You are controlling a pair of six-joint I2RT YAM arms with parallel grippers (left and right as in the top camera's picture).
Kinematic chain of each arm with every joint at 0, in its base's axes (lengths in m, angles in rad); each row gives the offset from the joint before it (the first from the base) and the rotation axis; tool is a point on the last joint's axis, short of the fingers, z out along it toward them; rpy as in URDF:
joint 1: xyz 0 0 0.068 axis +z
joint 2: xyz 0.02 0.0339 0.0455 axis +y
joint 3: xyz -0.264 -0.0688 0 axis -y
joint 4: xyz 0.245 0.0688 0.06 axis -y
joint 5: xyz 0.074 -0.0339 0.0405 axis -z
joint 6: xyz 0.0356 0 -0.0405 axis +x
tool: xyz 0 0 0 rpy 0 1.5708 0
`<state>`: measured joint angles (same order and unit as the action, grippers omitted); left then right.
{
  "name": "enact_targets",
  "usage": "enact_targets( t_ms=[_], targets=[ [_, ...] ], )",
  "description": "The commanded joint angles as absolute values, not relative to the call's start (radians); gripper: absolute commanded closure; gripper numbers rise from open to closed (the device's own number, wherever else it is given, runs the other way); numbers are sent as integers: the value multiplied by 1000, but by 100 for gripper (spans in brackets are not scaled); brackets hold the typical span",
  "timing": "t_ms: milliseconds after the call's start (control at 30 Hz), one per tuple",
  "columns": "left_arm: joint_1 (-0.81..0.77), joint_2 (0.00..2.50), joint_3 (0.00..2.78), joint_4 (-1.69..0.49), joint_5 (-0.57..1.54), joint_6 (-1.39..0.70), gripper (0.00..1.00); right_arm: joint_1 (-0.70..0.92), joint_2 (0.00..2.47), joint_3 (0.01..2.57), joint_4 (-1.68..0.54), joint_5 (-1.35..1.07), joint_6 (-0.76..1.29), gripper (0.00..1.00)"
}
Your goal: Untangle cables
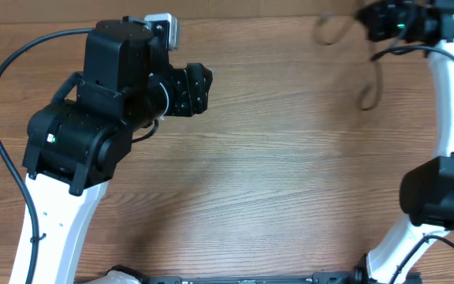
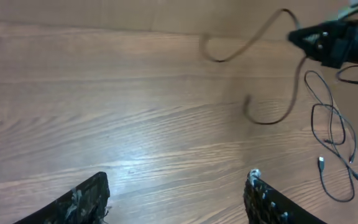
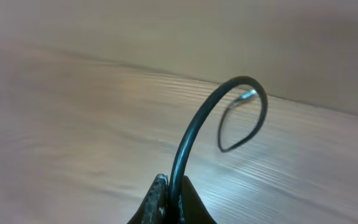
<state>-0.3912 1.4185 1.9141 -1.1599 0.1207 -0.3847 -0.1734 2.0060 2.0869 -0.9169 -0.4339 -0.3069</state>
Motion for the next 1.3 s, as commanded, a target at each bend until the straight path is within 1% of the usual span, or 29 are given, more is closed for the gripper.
enact_targets(
  t_ms=[0, 133, 367, 500, 633, 667, 700, 767, 1000, 1267],
  targets=[
    [-393, 1416, 1934, -1154, 132, -344, 31, -252, 2007, 2094, -889, -125, -287, 96],
    [-393, 1416, 1934, -1155, 149, -343, 32, -379, 2007, 2094, -852, -19, -284, 96],
    [-399, 1416, 1934, -1153, 177, -344, 33, -631, 2023, 2094, -800, -33, -262, 96],
    [-417, 1416, 1934, -1139, 176, -343, 33, -737, 2053, 2094, -790, -62, -262, 96],
    [-440, 1416, 1934, -1121, 176, -344, 33, -805, 2089, 2094, -789, -92, -235, 96],
    [-443, 1416, 1934, -1118, 176, -344, 33, -817, 2097, 2094, -786, -92, -214, 87],
    [-447, 1416, 1934, -1118, 176, -344, 33, -826, 2103, 2094, -779, -96, -191, 0],
    [-449, 1416, 1934, -1119, 176, -344, 33, -836, 2105, 2094, -772, -125, -157, 0],
    [-448, 1415, 1934, -1124, 176, -324, 32, -810, 2088, 2094, -764, -335, -157, 0],
    [-448, 1375, 1934, -1134, 177, -240, 32, -682, 1998, 2095, -743, -490, -157, 0]
  ],
)
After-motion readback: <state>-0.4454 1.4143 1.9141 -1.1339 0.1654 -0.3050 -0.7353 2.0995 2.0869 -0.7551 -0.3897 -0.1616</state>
